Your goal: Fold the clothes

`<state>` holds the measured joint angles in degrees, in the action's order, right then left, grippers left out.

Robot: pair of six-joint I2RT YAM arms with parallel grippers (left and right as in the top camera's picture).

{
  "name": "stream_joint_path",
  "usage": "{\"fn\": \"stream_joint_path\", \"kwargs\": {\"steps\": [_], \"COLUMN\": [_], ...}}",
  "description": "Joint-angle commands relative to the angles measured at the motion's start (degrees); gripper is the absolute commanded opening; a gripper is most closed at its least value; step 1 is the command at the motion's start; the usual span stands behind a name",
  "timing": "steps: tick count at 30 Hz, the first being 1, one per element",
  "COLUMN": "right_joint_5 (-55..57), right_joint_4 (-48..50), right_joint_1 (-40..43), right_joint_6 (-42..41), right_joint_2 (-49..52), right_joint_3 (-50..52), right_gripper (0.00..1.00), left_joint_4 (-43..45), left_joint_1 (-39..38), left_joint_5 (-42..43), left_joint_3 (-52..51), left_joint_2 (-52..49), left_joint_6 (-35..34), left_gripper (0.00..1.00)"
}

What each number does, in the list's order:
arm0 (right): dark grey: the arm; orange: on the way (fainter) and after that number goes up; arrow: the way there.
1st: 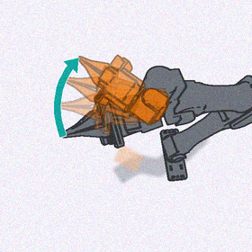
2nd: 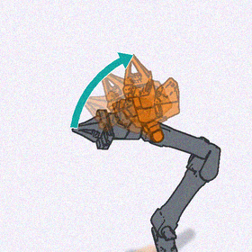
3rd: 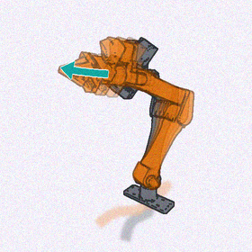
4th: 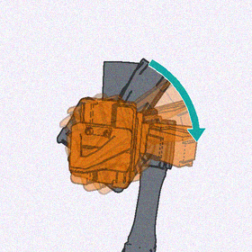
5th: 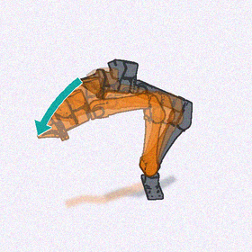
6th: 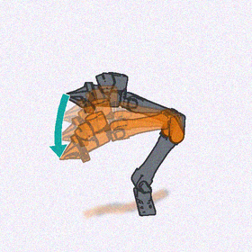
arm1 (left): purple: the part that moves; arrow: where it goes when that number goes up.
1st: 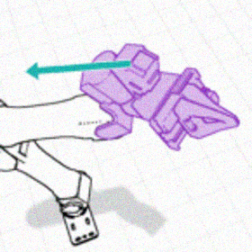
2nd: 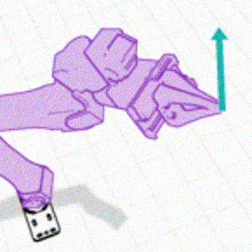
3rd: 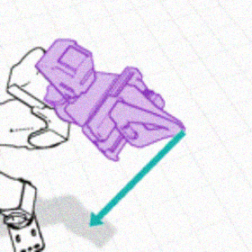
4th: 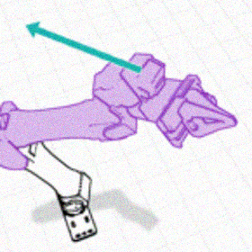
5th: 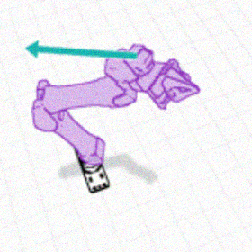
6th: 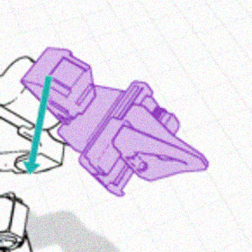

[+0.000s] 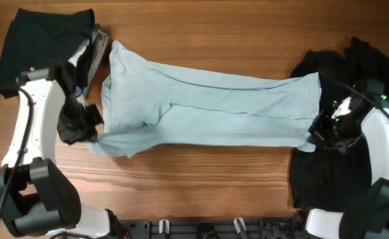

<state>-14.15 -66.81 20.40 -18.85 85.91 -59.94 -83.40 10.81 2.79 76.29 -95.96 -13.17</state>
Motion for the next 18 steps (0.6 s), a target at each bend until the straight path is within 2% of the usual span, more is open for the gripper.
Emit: {"fn": "stream_joint_path", "kwargs": {"steps": [1,4,7,8,9,10,12,14,18], "right_joint_5": [5.4,-3.6,-6.9,-6.9,-6.9,-6.9,-6.9,-6.9,-6.9], "right_joint_4": [-2.9,1.7,5.1,5.2,5.1,5.1,5.2,5.5,5.9], "right_joint_1": [0.1,0.1,0.1,0.1,0.1,0.1,0.1,0.1,0.1], "right_joint_6": [1.2,7.9,5.0,4.9,4.9,4.9,4.7,4.7,4.7], "right_joint_2": [-0.9,-0.8,-0.8,-0.8,-0.8,-0.8,-0.8,-0.8,-0.8], "right_joint_3": [-4.0,-4.1,-4.1,-4.1,-4.1,-4.1,-4.1,-4.1,-4.1], "right_gripper": [0.04,0.04,0.04,0.04,0.04,0.04,0.04,0.04,0.04], "left_joint_4": [-0.6,4.2,8.3,7.5,6.5,7.0,11.1,16.7,29.7], "left_joint_1": [0.0,-0.9,-3.5,-4.3,-6.7,-8.2,-10.6,-11.1,-9.0], "left_joint_5": [-1.8,-0.3,4.5,4.7,6.3,7.2,7.6,10.3,10.7], "left_joint_3": [4.6,4.6,4.5,4.2,1.6,-1.2,-9.2,-16.7,-27.9], "left_joint_2": [0.5,0.5,0.5,0.5,0.5,0.5,0.5,0.3,0.3], "left_joint_6": [0.9,1.0,3.3,4.0,3.7,3.4,-1.1,-4.5,-9.7], "left_gripper": [0.04,0.04,0.04,0.10,0.31,0.41,0.51,0.55,0.55]}}
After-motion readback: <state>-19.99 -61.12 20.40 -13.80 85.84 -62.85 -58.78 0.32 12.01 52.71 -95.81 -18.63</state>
